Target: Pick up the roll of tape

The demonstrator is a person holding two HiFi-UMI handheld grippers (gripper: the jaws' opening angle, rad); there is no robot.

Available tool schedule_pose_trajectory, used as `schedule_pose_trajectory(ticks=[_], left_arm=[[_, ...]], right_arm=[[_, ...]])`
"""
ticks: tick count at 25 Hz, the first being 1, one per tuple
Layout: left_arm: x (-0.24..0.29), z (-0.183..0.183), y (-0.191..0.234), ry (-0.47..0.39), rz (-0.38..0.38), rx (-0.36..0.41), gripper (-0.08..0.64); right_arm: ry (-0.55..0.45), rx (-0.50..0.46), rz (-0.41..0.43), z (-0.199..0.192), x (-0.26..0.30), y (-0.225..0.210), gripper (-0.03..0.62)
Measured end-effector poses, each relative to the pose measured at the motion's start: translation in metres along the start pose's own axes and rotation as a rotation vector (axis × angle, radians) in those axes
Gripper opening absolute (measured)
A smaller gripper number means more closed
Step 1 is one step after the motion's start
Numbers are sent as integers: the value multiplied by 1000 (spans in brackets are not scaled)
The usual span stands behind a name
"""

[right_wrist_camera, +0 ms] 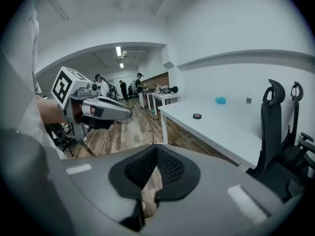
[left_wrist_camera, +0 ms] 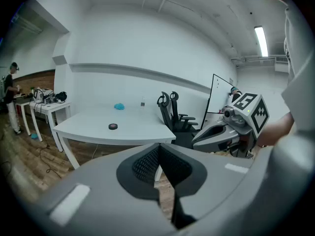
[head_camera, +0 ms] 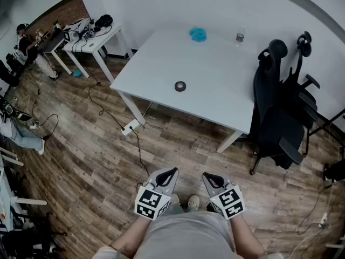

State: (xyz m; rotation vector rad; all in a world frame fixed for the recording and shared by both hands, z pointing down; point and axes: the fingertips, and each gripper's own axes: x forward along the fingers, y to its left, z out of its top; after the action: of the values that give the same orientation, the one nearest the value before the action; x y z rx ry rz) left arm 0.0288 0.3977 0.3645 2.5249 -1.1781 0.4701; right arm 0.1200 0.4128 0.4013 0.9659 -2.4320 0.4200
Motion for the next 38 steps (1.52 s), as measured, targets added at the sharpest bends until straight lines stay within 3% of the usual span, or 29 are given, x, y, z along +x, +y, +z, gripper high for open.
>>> schedule_pose_trajectory(ticks=[22, 32, 38], left_arm=[[-58, -13, 25, -50, -38, 0, 18], [-71, -13, 46, -68, -49, 11, 18], [-55, -8, 57, -69, -63, 17, 18]], right_arm=[[-16, -50, -13, 20, 33, 66, 6], [-12, -52, -49, 26, 42, 78, 6], [-14, -51, -54, 33, 52, 64, 6]])
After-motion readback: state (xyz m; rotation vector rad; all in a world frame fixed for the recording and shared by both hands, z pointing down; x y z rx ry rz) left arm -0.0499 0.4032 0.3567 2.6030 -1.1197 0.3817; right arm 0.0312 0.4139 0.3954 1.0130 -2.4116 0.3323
